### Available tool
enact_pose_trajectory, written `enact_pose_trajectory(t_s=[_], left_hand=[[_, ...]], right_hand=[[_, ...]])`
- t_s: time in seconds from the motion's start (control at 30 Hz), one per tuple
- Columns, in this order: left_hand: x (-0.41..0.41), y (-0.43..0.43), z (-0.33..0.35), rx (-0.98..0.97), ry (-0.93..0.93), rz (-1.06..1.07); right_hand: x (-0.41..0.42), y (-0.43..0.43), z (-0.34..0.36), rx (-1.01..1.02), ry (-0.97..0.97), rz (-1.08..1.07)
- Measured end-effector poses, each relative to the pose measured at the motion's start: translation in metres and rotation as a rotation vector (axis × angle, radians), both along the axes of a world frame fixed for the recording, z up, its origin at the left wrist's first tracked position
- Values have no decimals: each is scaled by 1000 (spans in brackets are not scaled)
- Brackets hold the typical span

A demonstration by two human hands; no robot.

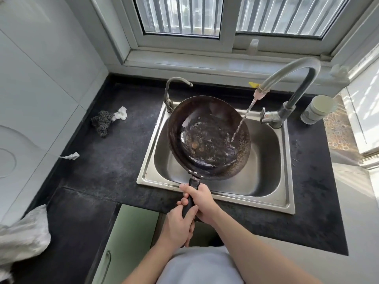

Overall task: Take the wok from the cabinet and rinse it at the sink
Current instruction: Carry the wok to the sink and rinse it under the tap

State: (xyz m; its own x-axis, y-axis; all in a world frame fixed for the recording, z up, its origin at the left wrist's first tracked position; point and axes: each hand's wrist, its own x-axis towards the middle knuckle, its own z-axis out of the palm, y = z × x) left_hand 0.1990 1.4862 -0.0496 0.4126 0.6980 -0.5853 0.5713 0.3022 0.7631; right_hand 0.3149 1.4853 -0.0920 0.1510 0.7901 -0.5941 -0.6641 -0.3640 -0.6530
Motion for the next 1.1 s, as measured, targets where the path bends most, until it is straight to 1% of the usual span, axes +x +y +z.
enact_pose_trajectory(t_s=[0.3, 0.47, 0.93, 1.1], left_hand=[[0, -2, 5, 55, 4, 60], [-4, -4, 5, 51, 1, 9], [-8, -8, -1, -271, -141, -60], [-14, -5, 1, -312, -154, -49]], right_hand=[[0, 9, 5, 32, -23, 78], [-3, 1, 7, 21, -23, 47], [-7, -24, 3, -174, -83, -134], [-15, -21, 9, -177, -97, -139]])
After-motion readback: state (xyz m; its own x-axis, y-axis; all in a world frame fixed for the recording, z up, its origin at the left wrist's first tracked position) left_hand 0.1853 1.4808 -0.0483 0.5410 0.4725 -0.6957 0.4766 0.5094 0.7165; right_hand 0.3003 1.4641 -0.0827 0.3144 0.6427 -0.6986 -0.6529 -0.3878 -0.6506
